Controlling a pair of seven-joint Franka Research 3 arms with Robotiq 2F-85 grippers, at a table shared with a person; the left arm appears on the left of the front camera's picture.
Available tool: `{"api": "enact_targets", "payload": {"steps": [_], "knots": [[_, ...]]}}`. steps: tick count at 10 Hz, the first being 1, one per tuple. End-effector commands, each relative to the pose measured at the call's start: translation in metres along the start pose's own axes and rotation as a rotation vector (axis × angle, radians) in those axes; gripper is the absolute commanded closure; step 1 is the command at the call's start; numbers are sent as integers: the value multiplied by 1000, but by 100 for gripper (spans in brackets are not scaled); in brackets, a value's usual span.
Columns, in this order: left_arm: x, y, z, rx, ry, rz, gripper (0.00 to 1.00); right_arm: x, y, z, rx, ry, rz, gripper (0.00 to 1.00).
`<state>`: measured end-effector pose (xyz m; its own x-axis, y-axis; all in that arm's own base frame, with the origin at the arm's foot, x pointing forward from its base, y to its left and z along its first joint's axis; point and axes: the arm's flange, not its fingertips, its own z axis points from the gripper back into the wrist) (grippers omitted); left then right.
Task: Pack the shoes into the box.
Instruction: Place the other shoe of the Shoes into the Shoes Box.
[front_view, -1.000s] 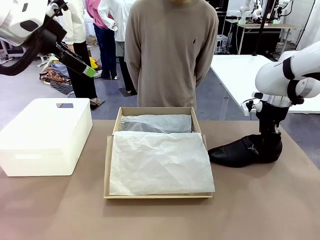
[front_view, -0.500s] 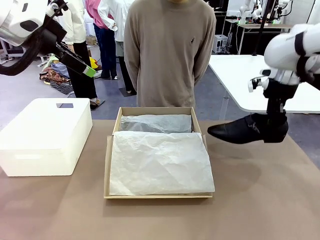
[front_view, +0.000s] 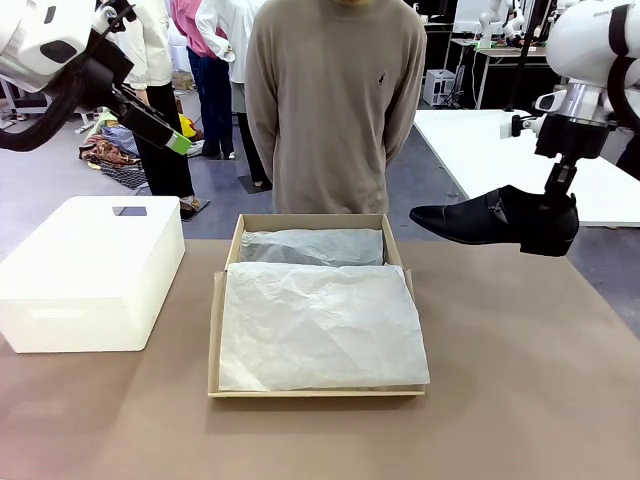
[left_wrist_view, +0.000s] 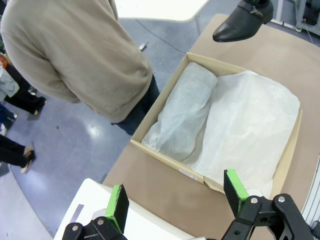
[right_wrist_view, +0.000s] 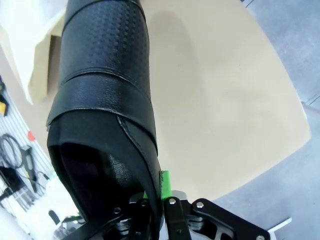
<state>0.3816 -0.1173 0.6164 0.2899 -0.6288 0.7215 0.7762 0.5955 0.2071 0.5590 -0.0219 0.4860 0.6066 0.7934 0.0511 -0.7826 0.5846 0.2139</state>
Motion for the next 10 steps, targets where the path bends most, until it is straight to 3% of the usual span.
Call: {"api": "enact_targets", "payload": {"steps": [1,2,3,8,10], "knots": [[-1,0,1,-13,-13,4,0,8,6,6,-3,-29,-24,100],[-1,0,1,-13,-13,4,0,7,9,6,-103,-40,63,100],[-1,0,1,-13,-13,4,0,2,2,0,1,-3,-12,100],[-1,0,1,-13,-13,4,0,3,0,-4,-4,2,-6,100],[-1,0,1,-13,-13,4,0,20,22,-1,-11,-62,-114,100]]}}
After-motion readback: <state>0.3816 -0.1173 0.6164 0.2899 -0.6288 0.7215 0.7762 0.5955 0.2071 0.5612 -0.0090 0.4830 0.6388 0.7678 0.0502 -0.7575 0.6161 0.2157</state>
